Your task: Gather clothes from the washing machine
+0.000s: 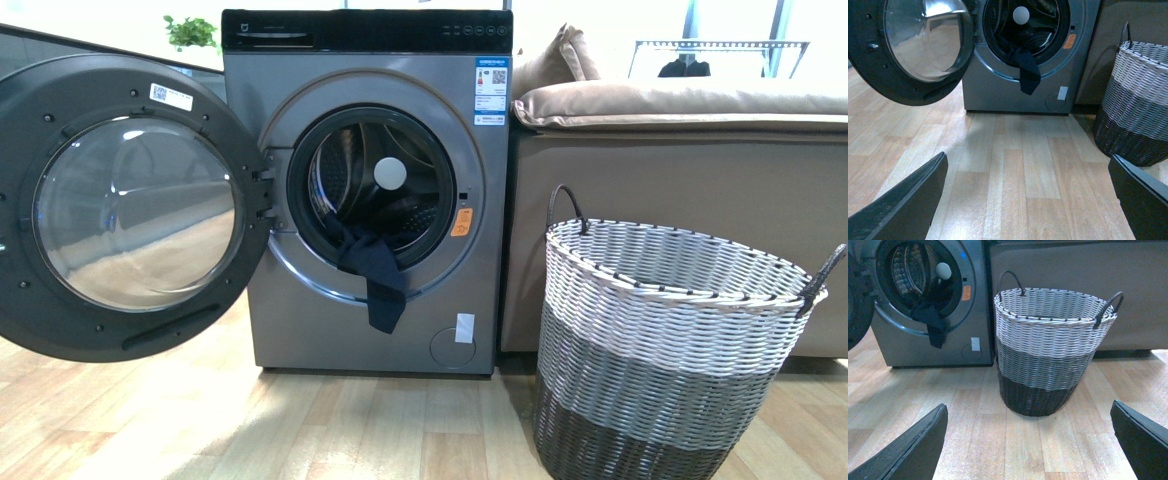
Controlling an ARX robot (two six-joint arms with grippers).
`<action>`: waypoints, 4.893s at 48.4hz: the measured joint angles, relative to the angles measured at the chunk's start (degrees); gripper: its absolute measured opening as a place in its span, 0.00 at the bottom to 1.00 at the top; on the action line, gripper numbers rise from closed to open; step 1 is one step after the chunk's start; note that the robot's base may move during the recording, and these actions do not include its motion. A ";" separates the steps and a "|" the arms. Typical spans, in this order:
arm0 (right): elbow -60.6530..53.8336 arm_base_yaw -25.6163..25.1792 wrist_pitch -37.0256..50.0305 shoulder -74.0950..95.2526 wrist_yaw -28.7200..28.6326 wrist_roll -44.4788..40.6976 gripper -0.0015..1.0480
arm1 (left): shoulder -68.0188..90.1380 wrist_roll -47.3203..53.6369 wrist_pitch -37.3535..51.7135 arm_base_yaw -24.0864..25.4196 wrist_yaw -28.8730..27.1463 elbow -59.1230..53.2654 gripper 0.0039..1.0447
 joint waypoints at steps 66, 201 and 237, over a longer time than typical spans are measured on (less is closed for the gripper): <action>0.00 0.00 0.00 0.00 -0.04 0.00 0.93 | 0.00 0.00 0.00 0.00 0.00 0.00 0.94; 0.00 0.02 0.00 0.00 -0.09 0.00 0.93 | 65.40 -9.46 42.05 -8.35 5.53 27.12 0.94; 0.00 0.02 0.00 0.00 -0.09 0.00 0.93 | 113.44 2.27 25.55 -8.55 -1.18 64.59 0.94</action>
